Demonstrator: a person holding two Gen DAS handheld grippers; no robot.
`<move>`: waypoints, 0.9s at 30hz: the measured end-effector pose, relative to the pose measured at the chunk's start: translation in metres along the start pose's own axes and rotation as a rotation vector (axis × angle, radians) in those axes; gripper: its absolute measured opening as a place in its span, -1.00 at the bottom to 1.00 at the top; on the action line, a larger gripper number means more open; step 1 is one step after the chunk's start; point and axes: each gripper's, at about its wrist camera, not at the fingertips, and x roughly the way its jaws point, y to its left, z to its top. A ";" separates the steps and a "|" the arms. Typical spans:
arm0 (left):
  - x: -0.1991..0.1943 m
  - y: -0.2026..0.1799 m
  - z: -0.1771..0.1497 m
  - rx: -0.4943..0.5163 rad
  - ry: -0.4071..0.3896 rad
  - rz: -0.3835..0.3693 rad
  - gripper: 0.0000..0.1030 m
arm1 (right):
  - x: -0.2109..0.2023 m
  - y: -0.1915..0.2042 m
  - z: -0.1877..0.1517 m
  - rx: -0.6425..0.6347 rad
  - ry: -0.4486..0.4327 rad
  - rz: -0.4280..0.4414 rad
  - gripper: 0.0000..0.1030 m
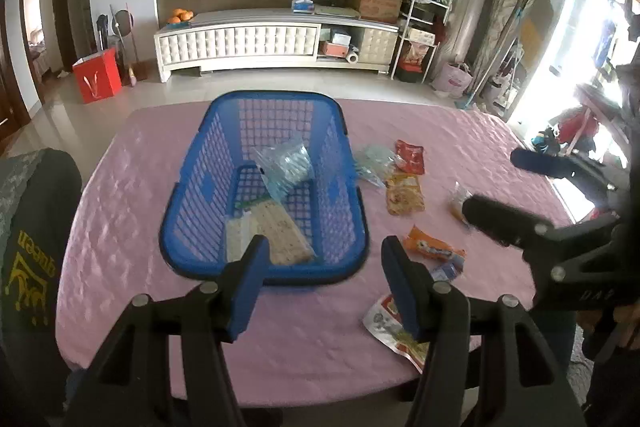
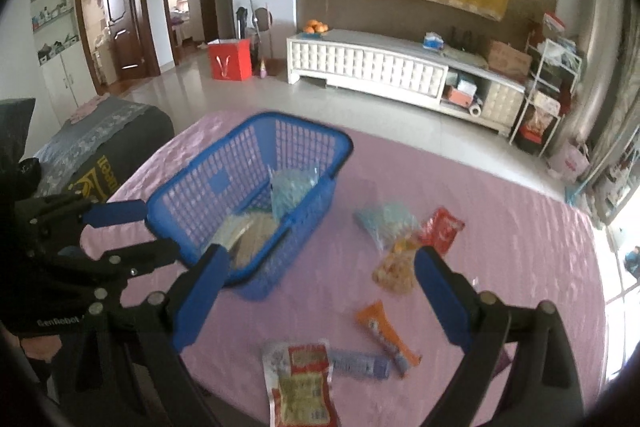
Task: Organize snacks
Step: 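Move both tools back over the snacks beside the basket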
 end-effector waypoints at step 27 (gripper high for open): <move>0.037 -0.005 -0.106 0.026 0.127 0.054 0.99 | 0.042 0.010 -0.112 0.028 0.201 0.036 0.86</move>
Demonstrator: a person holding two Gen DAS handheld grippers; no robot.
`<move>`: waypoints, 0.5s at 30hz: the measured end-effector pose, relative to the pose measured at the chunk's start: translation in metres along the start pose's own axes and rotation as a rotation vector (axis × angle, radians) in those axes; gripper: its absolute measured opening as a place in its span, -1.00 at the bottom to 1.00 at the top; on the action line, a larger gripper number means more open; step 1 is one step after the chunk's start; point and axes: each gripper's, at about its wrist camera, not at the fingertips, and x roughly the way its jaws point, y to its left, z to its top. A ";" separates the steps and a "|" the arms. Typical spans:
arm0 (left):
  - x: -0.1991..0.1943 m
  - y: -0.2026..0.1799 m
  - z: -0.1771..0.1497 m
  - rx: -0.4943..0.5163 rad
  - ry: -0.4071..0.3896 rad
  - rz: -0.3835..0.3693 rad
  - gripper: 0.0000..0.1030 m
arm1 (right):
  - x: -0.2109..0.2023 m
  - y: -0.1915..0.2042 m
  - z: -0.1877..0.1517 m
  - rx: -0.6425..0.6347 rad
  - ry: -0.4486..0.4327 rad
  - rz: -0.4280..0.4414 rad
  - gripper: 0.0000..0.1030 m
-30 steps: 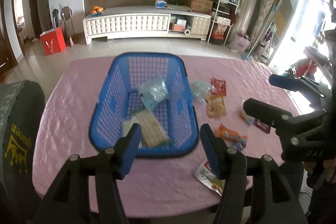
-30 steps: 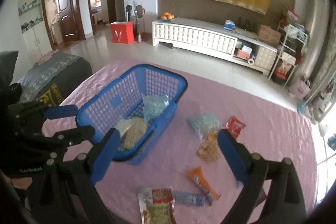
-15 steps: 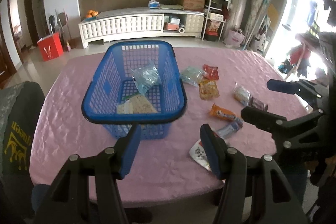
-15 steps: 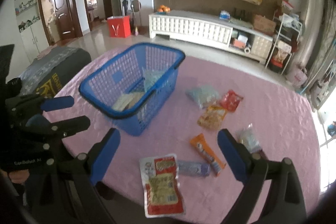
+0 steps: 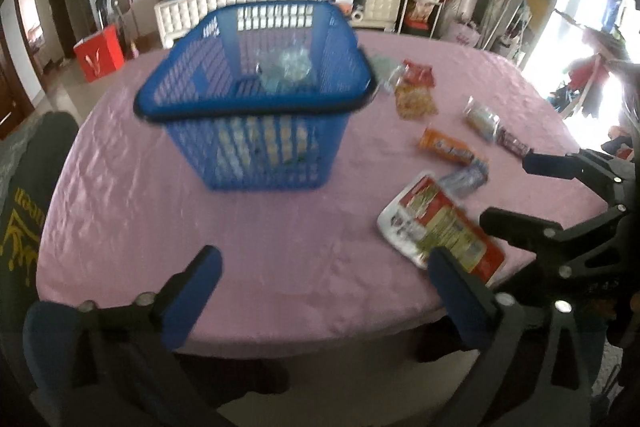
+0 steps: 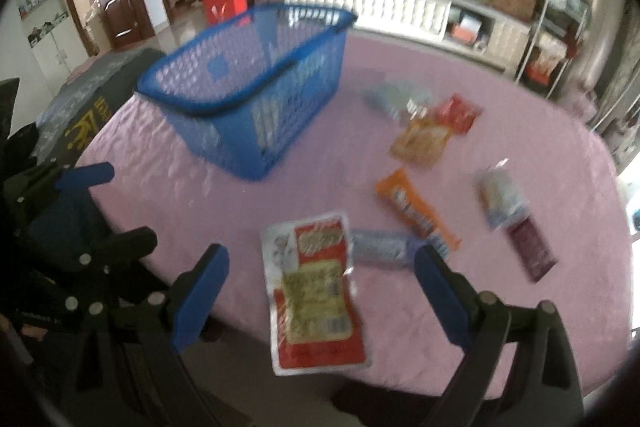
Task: Organize snacks
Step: 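Move both tools back over the snacks beside the basket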
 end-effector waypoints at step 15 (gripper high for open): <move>0.046 0.002 -0.021 0.012 0.158 -0.020 0.99 | 0.072 0.012 -0.026 -0.076 0.217 -0.021 0.86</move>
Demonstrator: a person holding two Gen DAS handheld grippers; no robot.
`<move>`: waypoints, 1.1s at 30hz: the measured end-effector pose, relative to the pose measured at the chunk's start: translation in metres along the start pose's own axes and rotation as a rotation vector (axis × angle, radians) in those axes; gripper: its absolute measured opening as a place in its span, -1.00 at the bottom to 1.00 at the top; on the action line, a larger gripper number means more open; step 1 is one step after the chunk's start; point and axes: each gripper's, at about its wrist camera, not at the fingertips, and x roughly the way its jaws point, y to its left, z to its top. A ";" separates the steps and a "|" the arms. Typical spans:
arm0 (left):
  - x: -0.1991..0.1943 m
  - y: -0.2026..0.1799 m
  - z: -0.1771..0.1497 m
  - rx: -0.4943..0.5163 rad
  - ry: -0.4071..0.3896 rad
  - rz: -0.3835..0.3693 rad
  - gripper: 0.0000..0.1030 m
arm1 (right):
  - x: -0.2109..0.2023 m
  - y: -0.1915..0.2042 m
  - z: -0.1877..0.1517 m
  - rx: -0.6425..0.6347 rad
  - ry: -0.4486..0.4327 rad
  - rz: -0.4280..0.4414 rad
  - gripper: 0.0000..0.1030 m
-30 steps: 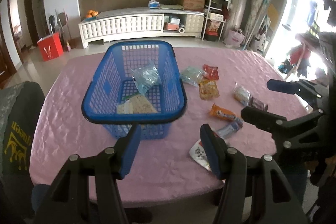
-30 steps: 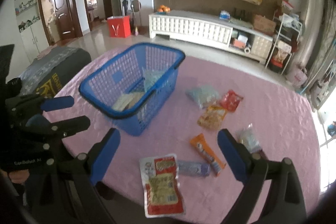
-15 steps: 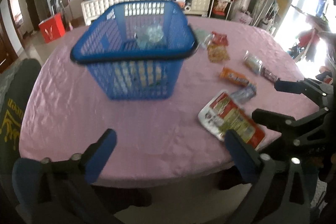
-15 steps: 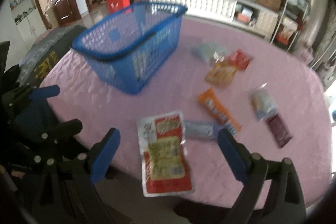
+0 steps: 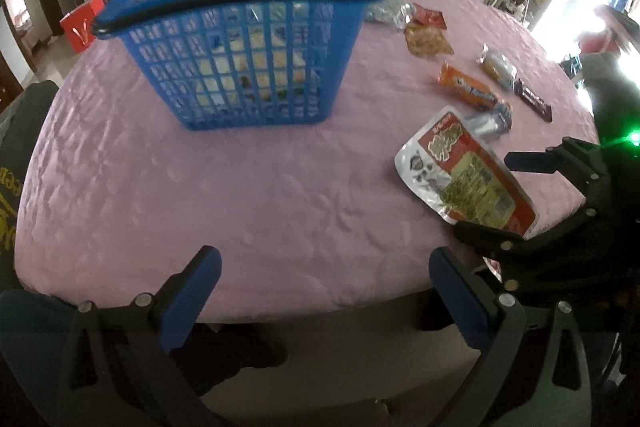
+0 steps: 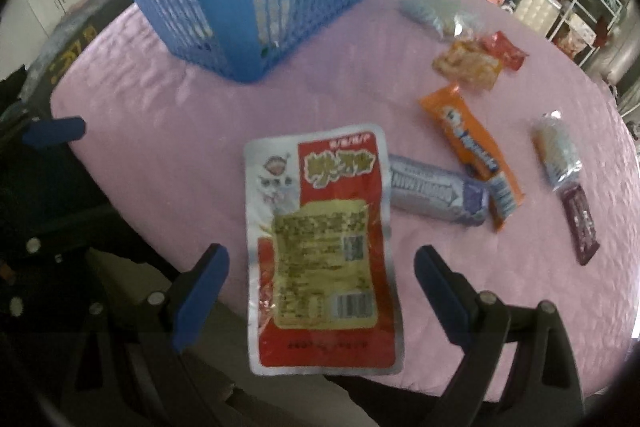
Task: Organize snacks
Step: 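Move both tools back over the snacks beside the basket, then grasp the large red-and-white sausage pack with the right tool and lift it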
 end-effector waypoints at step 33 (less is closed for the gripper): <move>0.016 -0.010 0.004 0.015 0.028 -0.035 0.99 | -0.007 -0.008 -0.003 0.037 -0.025 0.035 -0.40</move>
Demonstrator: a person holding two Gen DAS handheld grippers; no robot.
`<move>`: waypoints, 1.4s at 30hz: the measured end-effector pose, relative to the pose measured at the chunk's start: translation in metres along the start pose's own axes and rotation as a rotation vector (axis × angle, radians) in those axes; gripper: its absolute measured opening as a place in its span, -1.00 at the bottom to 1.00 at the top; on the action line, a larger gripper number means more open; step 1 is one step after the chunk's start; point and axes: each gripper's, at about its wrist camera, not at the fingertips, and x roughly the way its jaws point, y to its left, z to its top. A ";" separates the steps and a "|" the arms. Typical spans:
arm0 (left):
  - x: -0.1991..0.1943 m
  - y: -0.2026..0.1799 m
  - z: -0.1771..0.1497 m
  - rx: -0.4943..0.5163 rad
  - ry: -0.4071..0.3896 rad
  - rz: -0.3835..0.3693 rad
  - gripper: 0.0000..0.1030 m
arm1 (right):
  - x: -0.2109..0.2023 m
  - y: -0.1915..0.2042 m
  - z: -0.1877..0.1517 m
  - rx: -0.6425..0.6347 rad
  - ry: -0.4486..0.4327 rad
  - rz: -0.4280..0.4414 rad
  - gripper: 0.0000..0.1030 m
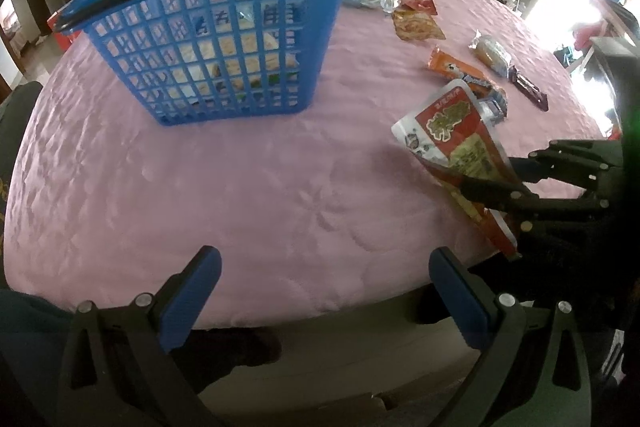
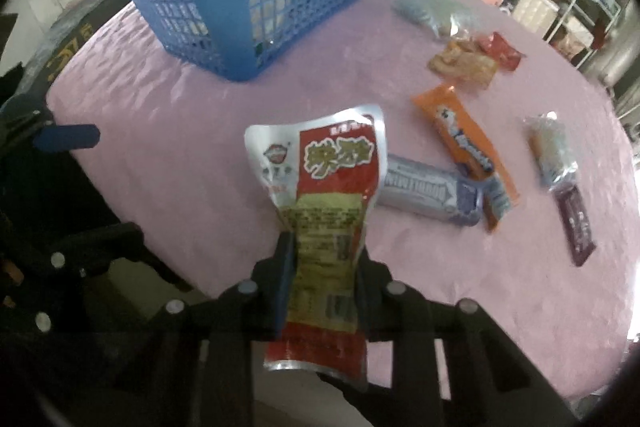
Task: Organize snacks
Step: 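Grasp the large red-and-white sausage pack with the right tool and lift it, then grasp the clear cookie bag with the left tool while the right tool holds the sausage pack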
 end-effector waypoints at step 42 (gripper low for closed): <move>0.006 -0.168 0.152 0.253 -0.090 -0.063 0.99 | -0.100 -0.187 -0.026 0.377 -0.308 0.037 -0.43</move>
